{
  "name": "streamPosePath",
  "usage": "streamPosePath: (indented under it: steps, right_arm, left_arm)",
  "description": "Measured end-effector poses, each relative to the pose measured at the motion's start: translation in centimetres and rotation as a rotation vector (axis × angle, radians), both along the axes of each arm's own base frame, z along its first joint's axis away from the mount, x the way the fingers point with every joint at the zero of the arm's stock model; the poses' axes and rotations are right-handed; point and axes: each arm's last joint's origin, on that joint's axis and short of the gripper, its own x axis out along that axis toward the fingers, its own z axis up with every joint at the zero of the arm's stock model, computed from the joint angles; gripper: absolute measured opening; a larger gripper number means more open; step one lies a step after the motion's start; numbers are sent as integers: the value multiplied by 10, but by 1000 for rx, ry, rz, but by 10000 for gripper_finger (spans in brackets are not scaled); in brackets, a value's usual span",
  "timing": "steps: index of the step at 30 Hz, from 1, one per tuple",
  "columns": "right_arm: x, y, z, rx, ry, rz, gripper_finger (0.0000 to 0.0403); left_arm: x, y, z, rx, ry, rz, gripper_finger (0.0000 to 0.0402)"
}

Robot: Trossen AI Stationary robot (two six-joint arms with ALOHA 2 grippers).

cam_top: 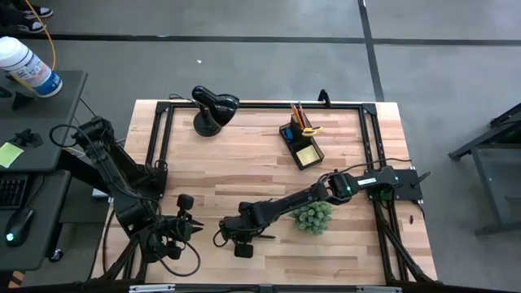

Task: Pick and place office supplies into organizer
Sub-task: Put the black pen into the desk organizer

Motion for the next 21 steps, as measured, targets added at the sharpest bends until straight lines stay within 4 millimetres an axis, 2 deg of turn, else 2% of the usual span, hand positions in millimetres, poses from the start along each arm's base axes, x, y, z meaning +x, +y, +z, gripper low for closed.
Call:
streamPosePath:
  steps: [4, 11, 16, 21]
  right_arm:
    - [0, 1, 0, 17, 3, 16, 16]
    - [-2, 1, 2, 26, 22, 18, 30]
    - [-11, 1, 14, 16, 64, 43, 23]
    - [-17, -1, 34, 3, 63, 52, 23]
  left_arm:
    - [0, 0, 0, 1, -1, 1, 42]
    - [0, 0, 0, -1, -1, 3, 42]
    - [0, 1, 0, 5, 4, 4, 42]
    - [-1, 1, -1, 12, 11, 6, 42]
